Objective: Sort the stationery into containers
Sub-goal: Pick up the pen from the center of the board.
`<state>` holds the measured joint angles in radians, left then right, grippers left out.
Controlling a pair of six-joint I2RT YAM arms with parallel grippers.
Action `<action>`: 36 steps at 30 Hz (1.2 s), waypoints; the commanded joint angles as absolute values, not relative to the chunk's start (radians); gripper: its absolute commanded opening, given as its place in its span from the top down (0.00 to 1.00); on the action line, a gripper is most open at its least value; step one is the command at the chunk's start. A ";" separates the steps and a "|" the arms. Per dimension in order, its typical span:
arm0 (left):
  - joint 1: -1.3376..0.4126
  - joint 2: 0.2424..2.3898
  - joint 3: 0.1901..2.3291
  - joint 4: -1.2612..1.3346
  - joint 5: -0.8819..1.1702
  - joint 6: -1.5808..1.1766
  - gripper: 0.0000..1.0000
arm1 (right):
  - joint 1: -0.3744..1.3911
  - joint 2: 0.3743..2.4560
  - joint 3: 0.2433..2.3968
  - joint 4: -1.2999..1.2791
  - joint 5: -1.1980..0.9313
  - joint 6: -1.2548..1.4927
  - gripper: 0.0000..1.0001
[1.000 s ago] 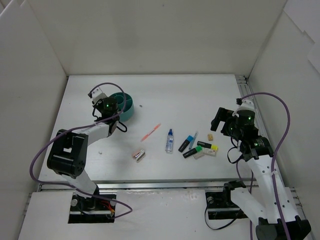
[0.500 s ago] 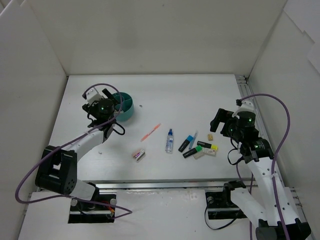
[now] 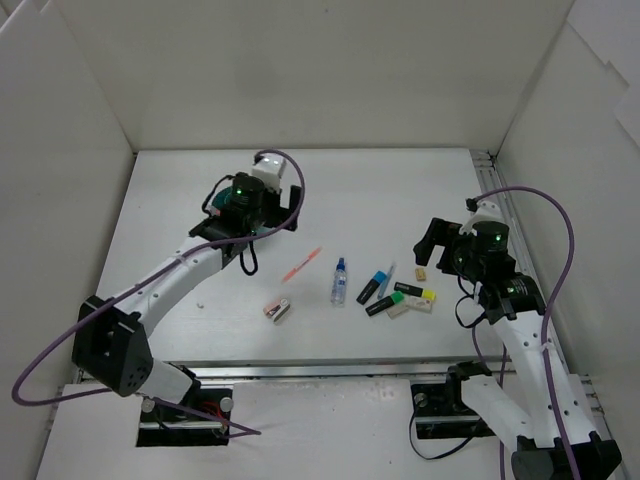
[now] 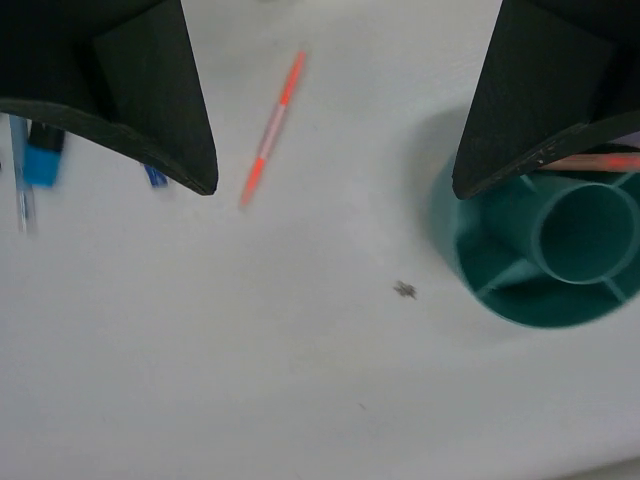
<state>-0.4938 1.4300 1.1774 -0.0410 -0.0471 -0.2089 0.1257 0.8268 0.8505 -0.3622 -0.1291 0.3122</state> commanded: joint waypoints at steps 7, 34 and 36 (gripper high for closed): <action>-0.584 1.754 1.383 -0.305 0.204 -0.097 0.00 | 0.132 0.821 0.845 -0.304 -0.137 0.318 0.02; -0.594 2.082 1.588 -0.502 0.115 -0.055 1.00 | 0.138 0.884 0.847 -0.318 -0.029 0.336 0.02; -0.594 2.054 1.572 -0.479 0.115 -0.054 1.00 | 0.141 0.879 0.845 -0.316 -0.025 0.333 0.02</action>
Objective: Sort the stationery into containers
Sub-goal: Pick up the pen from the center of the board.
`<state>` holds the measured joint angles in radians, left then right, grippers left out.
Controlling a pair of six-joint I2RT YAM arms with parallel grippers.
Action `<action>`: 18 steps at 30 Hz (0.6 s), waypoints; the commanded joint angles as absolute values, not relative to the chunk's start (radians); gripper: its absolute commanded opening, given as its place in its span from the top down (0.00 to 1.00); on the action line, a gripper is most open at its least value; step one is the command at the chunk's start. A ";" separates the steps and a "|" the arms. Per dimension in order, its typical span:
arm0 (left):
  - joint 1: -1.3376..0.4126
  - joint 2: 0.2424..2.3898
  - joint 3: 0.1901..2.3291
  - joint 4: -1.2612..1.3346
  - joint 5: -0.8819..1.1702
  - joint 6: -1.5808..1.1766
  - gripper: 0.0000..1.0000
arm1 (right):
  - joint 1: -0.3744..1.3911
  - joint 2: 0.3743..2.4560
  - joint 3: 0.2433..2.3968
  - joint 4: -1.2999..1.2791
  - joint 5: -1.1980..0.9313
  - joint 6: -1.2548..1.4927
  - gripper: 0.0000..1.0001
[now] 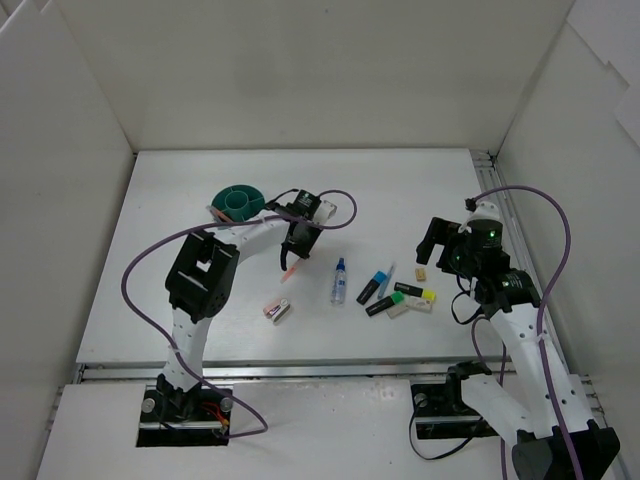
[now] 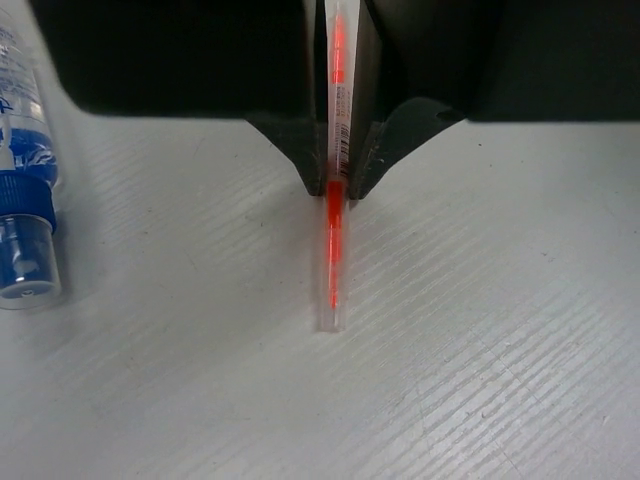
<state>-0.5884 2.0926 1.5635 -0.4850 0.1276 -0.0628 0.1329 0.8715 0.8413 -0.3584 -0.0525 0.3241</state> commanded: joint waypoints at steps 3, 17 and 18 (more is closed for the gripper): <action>-0.594 1.984 1.539 -0.422 0.113 -0.048 1.00 | 0.137 0.879 0.845 -0.318 -0.023 0.330 0.02; -0.535 1.444 1.188 0.130 -0.077 -0.040 1.00 | 0.141 0.870 0.850 -0.316 -0.043 0.314 0.02; -0.523 1.424 1.163 0.162 -0.118 -0.070 1.00 | 0.140 0.871 0.851 -0.316 -0.041 0.314 0.02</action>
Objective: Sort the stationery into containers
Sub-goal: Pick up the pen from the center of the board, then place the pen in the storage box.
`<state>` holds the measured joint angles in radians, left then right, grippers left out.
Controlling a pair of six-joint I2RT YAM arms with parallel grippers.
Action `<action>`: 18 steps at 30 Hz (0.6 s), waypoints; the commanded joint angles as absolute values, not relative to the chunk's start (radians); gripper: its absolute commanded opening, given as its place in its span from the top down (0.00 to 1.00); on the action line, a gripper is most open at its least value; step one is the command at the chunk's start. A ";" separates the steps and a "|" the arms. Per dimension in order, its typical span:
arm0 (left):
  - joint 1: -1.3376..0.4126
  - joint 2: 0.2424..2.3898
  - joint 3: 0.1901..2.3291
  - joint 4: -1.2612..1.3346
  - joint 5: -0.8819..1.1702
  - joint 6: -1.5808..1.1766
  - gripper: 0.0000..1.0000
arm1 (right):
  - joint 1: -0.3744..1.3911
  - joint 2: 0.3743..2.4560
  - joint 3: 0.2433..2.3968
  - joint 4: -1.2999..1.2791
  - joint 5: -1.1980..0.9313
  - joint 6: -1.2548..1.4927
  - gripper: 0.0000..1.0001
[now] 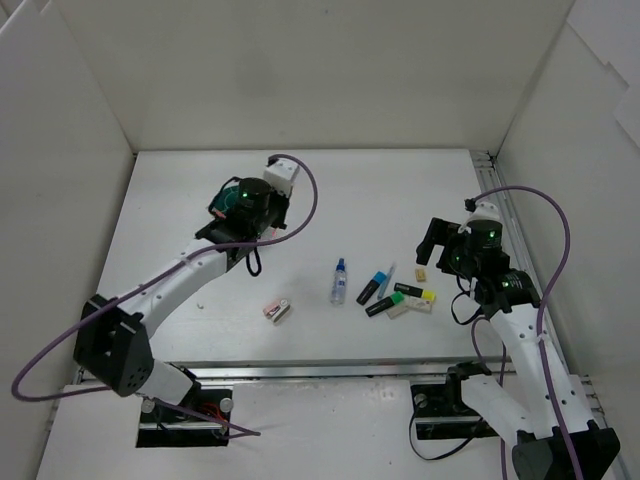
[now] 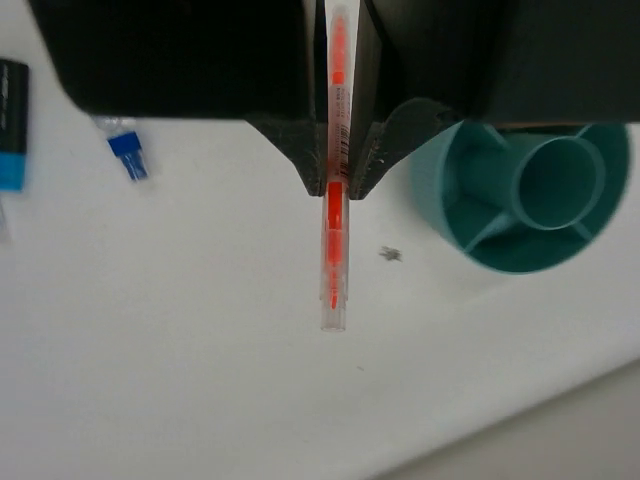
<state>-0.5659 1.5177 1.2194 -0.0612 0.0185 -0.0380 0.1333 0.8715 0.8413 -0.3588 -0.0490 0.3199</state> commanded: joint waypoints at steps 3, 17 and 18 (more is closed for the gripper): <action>-0.456 1.352 1.082 0.285 -0.218 -0.121 1.00 | 0.140 0.879 0.853 -0.316 -0.037 0.311 0.02; -0.230 1.365 0.764 0.948 -0.397 -0.281 1.00 | 0.143 0.899 0.870 -0.318 -0.031 0.293 0.02; -0.221 1.374 0.761 0.965 -0.390 -0.281 1.00 | 0.141 0.900 0.871 -0.316 -0.032 0.290 0.02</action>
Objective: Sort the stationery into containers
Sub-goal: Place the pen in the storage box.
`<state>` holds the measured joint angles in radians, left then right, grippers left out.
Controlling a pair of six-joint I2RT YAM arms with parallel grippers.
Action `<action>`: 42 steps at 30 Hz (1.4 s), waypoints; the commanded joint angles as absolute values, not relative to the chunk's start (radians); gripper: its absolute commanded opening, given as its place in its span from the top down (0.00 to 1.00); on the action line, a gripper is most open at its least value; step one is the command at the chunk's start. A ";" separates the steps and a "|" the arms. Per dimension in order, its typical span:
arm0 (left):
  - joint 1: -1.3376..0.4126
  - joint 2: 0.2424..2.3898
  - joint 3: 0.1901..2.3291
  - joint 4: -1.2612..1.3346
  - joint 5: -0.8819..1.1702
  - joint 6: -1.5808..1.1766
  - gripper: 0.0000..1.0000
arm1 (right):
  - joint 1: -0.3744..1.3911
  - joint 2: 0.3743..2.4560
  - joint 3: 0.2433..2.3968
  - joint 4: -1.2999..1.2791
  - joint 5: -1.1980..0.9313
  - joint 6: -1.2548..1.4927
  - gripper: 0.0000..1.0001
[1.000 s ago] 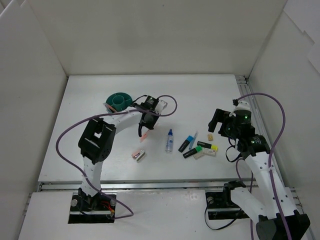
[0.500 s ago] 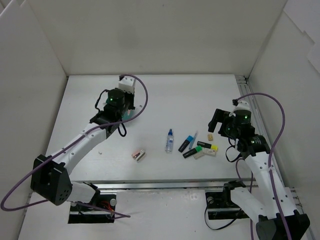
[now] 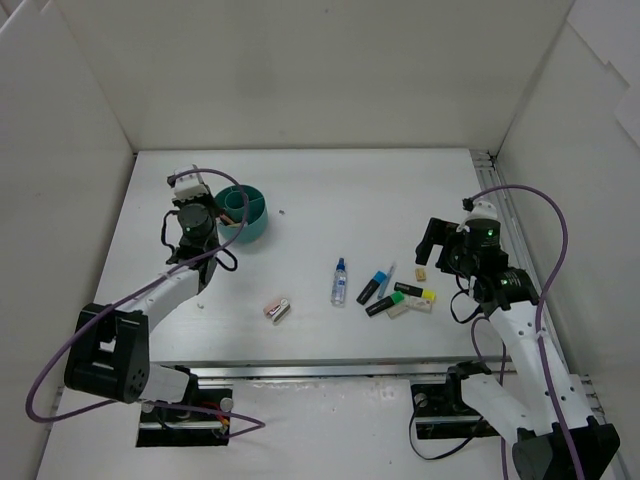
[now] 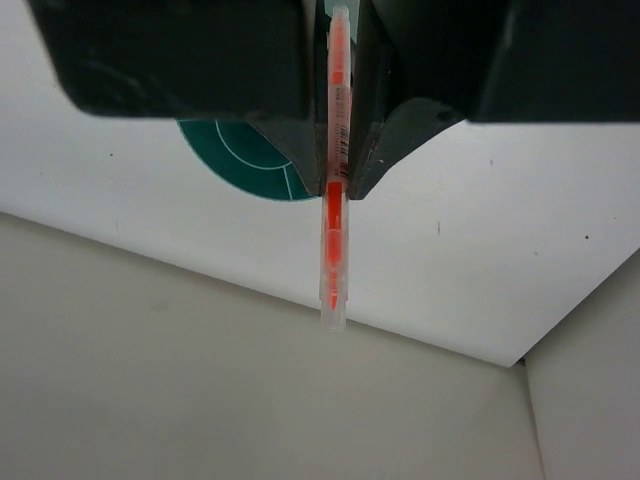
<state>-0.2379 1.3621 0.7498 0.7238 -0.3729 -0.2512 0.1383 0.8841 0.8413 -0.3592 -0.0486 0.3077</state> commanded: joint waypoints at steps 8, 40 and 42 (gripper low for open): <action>-0.212 1.479 0.746 1.103 -0.370 -0.302 1.00 | 0.141 0.916 0.876 -0.316 -0.028 0.282 0.02; -0.261 1.474 0.575 1.137 -0.417 -0.410 0.31 | 0.141 0.928 0.877 -0.316 -0.054 0.278 0.02; -0.261 1.387 0.574 1.065 -0.414 -0.394 0.18 | 0.141 0.931 0.879 -0.316 -0.064 0.281 0.02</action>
